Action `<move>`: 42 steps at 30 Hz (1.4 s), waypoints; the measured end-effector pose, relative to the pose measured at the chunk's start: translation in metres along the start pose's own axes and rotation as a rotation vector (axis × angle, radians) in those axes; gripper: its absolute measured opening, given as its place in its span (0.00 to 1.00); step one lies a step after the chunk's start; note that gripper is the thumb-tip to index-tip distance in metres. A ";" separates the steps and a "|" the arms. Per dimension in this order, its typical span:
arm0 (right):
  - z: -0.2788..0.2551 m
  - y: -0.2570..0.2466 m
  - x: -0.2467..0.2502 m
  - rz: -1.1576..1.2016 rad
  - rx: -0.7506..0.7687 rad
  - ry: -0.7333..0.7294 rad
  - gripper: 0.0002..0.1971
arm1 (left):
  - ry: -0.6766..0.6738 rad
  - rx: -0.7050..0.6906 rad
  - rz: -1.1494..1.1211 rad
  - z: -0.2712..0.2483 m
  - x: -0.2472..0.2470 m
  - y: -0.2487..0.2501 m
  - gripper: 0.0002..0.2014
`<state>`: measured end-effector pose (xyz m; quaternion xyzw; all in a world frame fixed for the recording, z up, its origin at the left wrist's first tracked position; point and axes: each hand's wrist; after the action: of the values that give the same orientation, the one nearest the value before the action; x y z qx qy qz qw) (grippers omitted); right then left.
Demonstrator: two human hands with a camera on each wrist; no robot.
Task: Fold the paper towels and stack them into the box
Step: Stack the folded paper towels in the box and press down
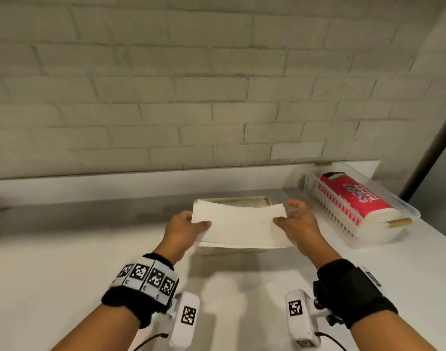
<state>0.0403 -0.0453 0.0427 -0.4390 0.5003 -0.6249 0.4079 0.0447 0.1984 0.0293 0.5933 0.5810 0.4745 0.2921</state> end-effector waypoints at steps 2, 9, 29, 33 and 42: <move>0.023 -0.002 -0.009 -0.072 0.050 0.006 0.26 | 0.103 -0.033 0.059 0.018 -0.005 0.015 0.15; 0.074 0.011 -0.030 -0.489 0.166 -0.091 0.24 | 0.240 -0.106 0.569 0.053 -0.016 0.031 0.25; 0.086 0.020 -0.034 -1.378 0.293 -0.757 0.25 | 0.016 -0.271 1.606 0.062 -0.024 0.043 0.19; 0.080 0.021 -0.033 -1.366 0.256 -0.759 0.20 | 0.027 -0.256 1.669 0.060 -0.024 0.042 0.21; 0.035 -0.001 -0.007 -1.129 0.476 -0.404 0.19 | 0.232 -0.489 1.231 0.018 -0.009 0.024 0.19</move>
<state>0.0757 -0.0476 0.0463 -0.6412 -0.0469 -0.7424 0.1886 0.0723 0.1897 0.0418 0.6781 0.0401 0.7333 0.0299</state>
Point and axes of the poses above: each hand's wrist, its own z-axis towards the middle knuckle, its own x-axis out of the back of the hand, y = z × x, and after that the axes turned 14 degrees about x, right-handed
